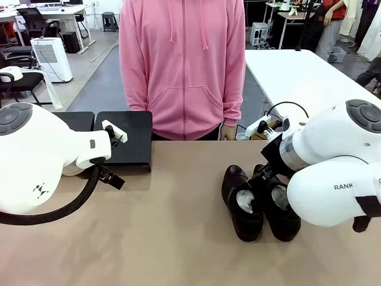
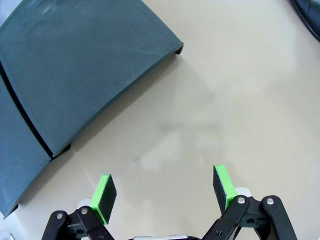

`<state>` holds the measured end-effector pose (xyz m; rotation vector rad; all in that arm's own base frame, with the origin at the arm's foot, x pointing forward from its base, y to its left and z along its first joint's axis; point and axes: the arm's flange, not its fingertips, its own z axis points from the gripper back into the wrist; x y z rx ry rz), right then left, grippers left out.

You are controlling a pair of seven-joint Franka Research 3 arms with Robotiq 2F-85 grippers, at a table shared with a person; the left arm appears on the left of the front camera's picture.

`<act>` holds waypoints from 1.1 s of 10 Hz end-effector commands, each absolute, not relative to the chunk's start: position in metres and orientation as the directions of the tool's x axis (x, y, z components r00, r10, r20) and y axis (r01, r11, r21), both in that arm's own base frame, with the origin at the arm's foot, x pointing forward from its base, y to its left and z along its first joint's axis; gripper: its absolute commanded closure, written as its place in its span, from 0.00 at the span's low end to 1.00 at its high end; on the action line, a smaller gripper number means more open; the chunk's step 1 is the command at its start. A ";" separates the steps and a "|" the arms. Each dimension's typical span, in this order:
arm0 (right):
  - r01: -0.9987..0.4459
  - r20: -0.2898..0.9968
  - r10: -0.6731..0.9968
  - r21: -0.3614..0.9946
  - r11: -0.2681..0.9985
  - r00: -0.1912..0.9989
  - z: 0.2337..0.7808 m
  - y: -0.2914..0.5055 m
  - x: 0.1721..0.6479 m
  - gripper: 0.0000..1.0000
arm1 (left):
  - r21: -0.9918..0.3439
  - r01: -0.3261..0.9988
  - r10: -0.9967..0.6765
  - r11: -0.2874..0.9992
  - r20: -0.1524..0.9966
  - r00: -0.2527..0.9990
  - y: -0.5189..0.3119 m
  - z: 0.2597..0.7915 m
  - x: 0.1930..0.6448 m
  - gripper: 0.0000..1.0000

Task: Organize the shoes by placing them on the stand.
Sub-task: Pick up one Shoe and place it in the middle of the table.

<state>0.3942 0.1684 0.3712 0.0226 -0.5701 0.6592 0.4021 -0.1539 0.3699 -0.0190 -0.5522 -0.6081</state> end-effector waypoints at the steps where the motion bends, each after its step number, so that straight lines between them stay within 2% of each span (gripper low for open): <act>1: -0.584 0.508 0.572 -0.156 0.796 0.644 0.371 0.168 0.394 0.00 | 0.140 0.545 -0.534 0.827 0.498 0.683 -0.153 0.370 0.403 0.00; 5: -0.585 0.508 0.573 -0.156 0.796 0.644 0.371 0.168 0.394 0.00 | 0.142 0.547 -0.537 0.825 0.498 0.681 -0.154 0.370 0.402 0.00; 8: -0.546 0.557 0.536 -0.168 0.821 0.634 0.422 0.145 0.375 0.00 | 0.102 0.490 -0.451 0.866 0.581 0.677 -0.123 0.418 0.400 0.00; 11: -0.524 0.597 0.453 -0.064 0.849 0.662 0.475 0.094 0.363 0.00 | -0.015 0.490 -0.365 0.872 0.647 0.670 -0.093 0.464 0.399 0.00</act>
